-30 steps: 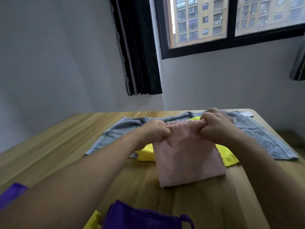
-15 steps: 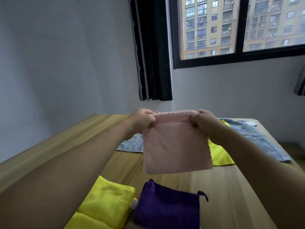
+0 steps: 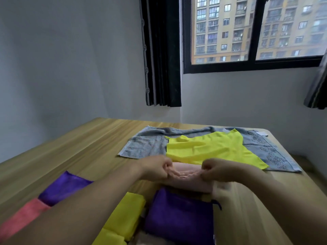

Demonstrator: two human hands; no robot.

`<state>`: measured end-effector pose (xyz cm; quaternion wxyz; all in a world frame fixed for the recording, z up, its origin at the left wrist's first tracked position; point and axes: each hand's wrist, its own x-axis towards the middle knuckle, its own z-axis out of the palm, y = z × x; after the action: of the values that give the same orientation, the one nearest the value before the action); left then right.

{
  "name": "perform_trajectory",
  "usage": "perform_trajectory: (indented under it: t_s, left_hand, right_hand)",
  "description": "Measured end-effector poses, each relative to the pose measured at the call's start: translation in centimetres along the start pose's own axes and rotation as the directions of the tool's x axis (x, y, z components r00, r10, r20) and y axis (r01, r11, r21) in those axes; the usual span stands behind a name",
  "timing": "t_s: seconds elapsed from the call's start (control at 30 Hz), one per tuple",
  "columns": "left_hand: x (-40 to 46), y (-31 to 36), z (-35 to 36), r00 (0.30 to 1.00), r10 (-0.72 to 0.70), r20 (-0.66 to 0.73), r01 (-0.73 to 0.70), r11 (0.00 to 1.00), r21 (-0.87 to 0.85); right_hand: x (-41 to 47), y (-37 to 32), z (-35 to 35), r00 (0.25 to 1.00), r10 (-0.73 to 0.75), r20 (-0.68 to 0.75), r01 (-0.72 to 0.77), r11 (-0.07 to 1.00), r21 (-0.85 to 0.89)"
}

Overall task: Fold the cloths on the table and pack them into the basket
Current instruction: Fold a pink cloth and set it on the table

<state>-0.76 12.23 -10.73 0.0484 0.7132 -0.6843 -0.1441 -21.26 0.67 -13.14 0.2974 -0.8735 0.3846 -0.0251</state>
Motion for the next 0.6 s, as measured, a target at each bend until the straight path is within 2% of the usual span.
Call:
perform_trajectory:
  t_s: [0.07, 0.17, 0.3, 0.37, 0.43, 0.5, 0.6]
  left_hand:
    - [0.3, -0.6, 1.3, 0.995, -0.033, 0.095, 0.034, 0.999, -0.013]
    - [1.3, -1.3, 1.3, 0.991, -0.120, 0.058, 0.130, 0.969, -0.211]
    - [3.1, -2.0, 2.0, 0.961, -0.272, 0.056, 0.270, 0.863, -0.426]
    - [4.5, -2.3, 2.9, 0.938, -0.345, -0.010, 0.306, 0.844, -0.440]
    - [5.9, -2.2, 3.8, 0.900, -0.428, -0.077, 0.364, 0.839, -0.403]
    - [7.0, -2.0, 4.6, 0.847, -0.522, -0.097, 0.452, 0.806, -0.383]
    - [7.6, -1.3, 4.7, 0.819, -0.567, -0.090, 0.492, 0.773, -0.400]
  right_hand:
    - [0.0, 0.9, 0.9, 0.997, 0.079, 0.025, -0.079, 0.997, 0.000]
    - [0.4, 0.8, 0.6, 0.989, 0.143, 0.020, -0.145, 0.985, 0.099]
    - [1.5, 0.3, 0.1, 0.979, 0.205, -0.012, -0.202, 0.973, 0.111]
    - [2.3, 0.3, 0.3, 0.970, 0.239, -0.052, -0.233, 0.967, 0.098]
    - [3.4, 0.8, 0.9, 0.958, 0.250, -0.140, -0.251, 0.968, 0.007]
    - [4.4, 1.5, 2.1, 0.937, 0.263, -0.232, -0.273, 0.962, -0.014]
    - [5.0, 1.9, 3.2, 0.909, 0.302, -0.287, -0.306, 0.952, 0.033]
